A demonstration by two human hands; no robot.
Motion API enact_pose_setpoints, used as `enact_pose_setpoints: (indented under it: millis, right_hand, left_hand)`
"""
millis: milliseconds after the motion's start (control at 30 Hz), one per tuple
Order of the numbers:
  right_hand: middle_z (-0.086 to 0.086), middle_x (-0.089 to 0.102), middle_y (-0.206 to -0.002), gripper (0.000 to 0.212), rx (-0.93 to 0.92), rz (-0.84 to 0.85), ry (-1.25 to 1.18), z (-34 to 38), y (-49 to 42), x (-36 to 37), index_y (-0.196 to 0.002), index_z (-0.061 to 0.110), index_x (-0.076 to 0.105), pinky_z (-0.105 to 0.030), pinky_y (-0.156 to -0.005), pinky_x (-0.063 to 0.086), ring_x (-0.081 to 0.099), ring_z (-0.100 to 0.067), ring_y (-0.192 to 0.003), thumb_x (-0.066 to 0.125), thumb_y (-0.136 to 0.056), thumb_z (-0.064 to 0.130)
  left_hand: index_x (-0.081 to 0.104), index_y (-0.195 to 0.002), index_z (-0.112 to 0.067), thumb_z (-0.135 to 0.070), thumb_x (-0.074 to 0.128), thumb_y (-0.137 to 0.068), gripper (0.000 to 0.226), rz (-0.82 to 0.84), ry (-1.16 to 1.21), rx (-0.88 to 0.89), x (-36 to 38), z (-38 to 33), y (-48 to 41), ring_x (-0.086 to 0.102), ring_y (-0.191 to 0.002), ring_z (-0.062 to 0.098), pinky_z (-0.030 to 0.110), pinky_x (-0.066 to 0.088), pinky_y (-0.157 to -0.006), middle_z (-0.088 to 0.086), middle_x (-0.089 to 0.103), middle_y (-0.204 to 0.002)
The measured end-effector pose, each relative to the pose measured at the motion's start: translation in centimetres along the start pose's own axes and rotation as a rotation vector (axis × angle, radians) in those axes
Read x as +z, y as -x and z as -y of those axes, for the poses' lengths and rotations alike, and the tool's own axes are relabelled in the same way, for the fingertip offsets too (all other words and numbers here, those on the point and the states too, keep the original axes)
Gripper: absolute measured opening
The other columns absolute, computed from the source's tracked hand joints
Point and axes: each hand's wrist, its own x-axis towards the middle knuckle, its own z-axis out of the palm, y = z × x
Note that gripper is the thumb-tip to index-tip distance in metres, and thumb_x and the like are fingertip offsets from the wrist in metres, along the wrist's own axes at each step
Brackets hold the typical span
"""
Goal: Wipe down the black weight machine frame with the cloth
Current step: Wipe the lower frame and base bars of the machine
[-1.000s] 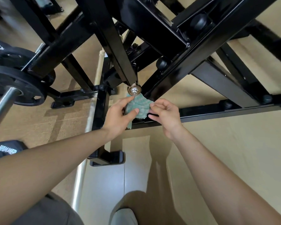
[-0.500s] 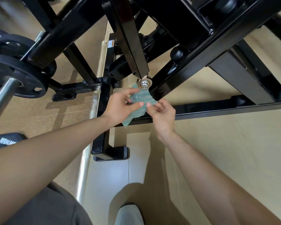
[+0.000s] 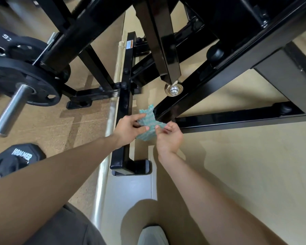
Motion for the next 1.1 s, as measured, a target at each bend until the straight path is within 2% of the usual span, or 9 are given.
enact_pose_setpoints:
  millis: [167,300,433,633,767,833,967,1033,1100]
  right_hand:
    - [0.007,0.061,-0.081,0.027,0.019,-0.014,-0.046,-0.3,0.1,0.3,-0.086,0.020,0.061,-0.021,-0.075,0.051,0.060,-0.009,-0.074,0.081,-0.081,0.004]
    - [0.007,0.056,-0.072,0.035,0.025,-0.041,-0.121,0.5,-0.5,-0.3,-0.076,0.020,0.060,-0.024,-0.078,0.052,0.058,-0.010,-0.071,0.078,-0.078,-0.010]
    - [0.006,0.058,-0.072,0.034,0.018,-0.019,-0.160,1.4,-1.1,-1.7,-0.079,0.020,0.064,-0.041,-0.084,0.060,0.064,-0.019,-0.078,0.076,-0.079,-0.012]
    - [-0.007,0.068,-0.073,0.014,-0.078,0.076,-0.127,2.0,-0.9,-3.6,-0.083,0.010,0.067,-0.024,-0.063,0.058,0.068,-0.020,-0.068,0.074,-0.088,-0.001]
    - [-0.008,0.071,-0.075,0.011,-0.077,0.177,0.001,1.0,-0.6,-3.6,-0.088,0.015,0.070,-0.038,-0.067,0.060,0.068,-0.020,-0.067,0.079,-0.086,0.010]
    - [-0.010,0.070,-0.081,0.022,-0.109,0.142,-0.005,1.3,-0.8,-3.6,-0.092,0.019,0.065,-0.041,-0.075,0.060,0.068,-0.020,-0.071,0.083,-0.081,0.016]
    - [-0.002,0.063,-0.105,0.040,-0.190,0.158,0.083,3.4,-1.6,-4.1,-0.107,0.017,0.059,-0.022,-0.080,0.054,0.066,-0.011,-0.091,0.086,-0.078,0.024]
    - [0.003,0.062,-0.097,0.035,-0.209,0.207,0.100,3.9,-1.9,-4.3,-0.103,0.018,0.061,-0.027,-0.084,0.055,0.063,-0.013,-0.091,0.086,-0.078,0.024]
    - [0.009,0.057,-0.082,0.030,-0.217,0.237,0.099,3.9,-2.1,-4.5,-0.092,0.022,0.059,-0.033,-0.086,0.056,0.060,-0.012,-0.083,0.086,-0.078,0.023]
  left_hand:
    - [0.064,-0.136,-0.015,-0.022,0.087,-0.080,0.061,-0.009,-0.006,0.007,-0.2,0.3,-0.5,0.067,-0.100,0.013,0.038,0.059,-0.093,0.000,0.070,-0.117]
    - [0.069,-0.104,-0.016,-0.013,0.087,-0.079,0.031,-0.153,0.014,0.056,1.2,-0.6,-0.1,0.067,-0.086,0.012,0.031,0.060,-0.082,-0.008,0.066,-0.098]
    - [0.065,-0.086,-0.021,-0.015,0.086,-0.080,0.023,-0.183,0.058,0.109,2.2,-1.7,0.1,0.070,-0.082,0.020,0.030,0.059,-0.075,0.003,0.070,-0.091]
    - [0.066,-0.081,-0.010,-0.010,0.083,-0.083,0.017,0.119,-0.078,0.060,-0.6,-2.0,0.1,0.075,-0.073,0.024,0.042,0.064,-0.069,0.010,0.073,-0.081]
    - [0.068,-0.094,-0.007,-0.009,0.078,-0.087,0.013,0.301,-0.180,-0.127,-3.6,-1.6,0.6,0.073,-0.075,0.014,0.024,0.059,-0.062,0.009,0.073,-0.090]
    - [0.067,-0.099,-0.009,-0.008,0.074,-0.090,0.011,0.195,-0.129,-0.162,-5.6,-1.9,0.6,0.070,-0.070,0.011,0.022,0.057,-0.061,0.007,0.071,-0.092]
    - [0.062,-0.091,-0.021,-0.015,0.070,-0.092,0.010,-0.188,-0.116,-0.128,-8.4,-1.8,0.1,0.068,-0.081,0.019,0.031,0.057,-0.067,-0.001,0.069,-0.089]
    - [0.060,-0.095,-0.026,-0.024,0.071,-0.088,0.013,-0.393,-0.350,-0.067,-8.7,-1.4,-0.1,0.066,-0.083,0.021,0.037,0.056,-0.074,-0.005,0.069,-0.090]
    - [0.059,-0.105,-0.028,-0.028,0.069,-0.089,0.019,-0.457,-0.504,-0.032,-8.2,-1.2,-0.5,0.063,-0.084,0.023,0.036,0.052,-0.076,-0.004,0.069,-0.096]
